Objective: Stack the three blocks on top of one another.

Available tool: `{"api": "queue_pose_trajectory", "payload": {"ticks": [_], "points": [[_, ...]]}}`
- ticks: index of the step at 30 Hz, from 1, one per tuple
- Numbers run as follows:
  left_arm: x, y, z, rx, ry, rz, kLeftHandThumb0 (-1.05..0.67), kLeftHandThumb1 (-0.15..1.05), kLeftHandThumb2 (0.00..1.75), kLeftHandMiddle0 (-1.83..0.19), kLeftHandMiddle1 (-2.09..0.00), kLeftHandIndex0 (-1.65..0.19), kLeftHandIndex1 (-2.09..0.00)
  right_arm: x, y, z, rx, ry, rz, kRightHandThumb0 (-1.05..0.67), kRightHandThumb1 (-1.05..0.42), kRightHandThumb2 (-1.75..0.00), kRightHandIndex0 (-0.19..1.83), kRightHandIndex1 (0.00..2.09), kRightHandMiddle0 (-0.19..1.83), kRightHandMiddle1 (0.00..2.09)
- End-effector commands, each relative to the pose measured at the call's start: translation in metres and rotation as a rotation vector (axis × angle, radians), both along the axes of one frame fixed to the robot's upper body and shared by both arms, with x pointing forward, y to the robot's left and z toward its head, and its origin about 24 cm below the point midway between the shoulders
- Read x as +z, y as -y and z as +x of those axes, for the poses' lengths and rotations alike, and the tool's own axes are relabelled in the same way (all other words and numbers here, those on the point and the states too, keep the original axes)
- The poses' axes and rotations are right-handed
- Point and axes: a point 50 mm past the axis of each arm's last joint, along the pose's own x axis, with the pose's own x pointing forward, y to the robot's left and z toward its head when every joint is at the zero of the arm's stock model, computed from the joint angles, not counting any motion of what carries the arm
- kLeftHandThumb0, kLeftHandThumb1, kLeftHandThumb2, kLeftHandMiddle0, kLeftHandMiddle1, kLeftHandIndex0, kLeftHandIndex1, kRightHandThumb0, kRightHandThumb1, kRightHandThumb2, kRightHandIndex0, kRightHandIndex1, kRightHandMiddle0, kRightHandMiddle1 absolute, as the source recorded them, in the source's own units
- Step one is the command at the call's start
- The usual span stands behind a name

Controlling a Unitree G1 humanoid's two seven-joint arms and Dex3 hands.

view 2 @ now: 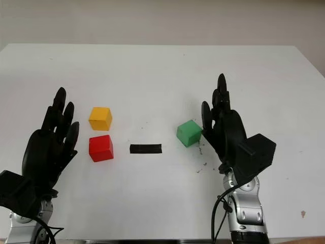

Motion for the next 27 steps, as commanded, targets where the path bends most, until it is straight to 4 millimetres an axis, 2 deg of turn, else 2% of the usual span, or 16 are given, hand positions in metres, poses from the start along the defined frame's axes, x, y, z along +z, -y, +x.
{"api": "queue_pose_trajectory", "payload": {"ticks": [1, 27], "points": [[0.0008, 0.0023, -0.0010, -0.010, 0.010, -0.007, -0.76, 1.05, 0.43, 0.00, -0.05, 0.03, -0.05, 0.0027, 0.0012, -0.0020, 0.002, 0.015, -0.005, -0.80, -1.05, -0.58, -0.19, 0.04, -0.18, 0.05], [0.0065, 0.0023, -0.0046, 0.001, 0.036, -0.007, -0.76, 1.05, 0.40, -0.02, -0.06, 0.01, -0.06, 0.0036, 0.0003, -0.0016, 0.008, 0.022, 0.007, -0.80, -1.05, -0.59, -0.19, 0.04, -0.18, 0.05]]}}
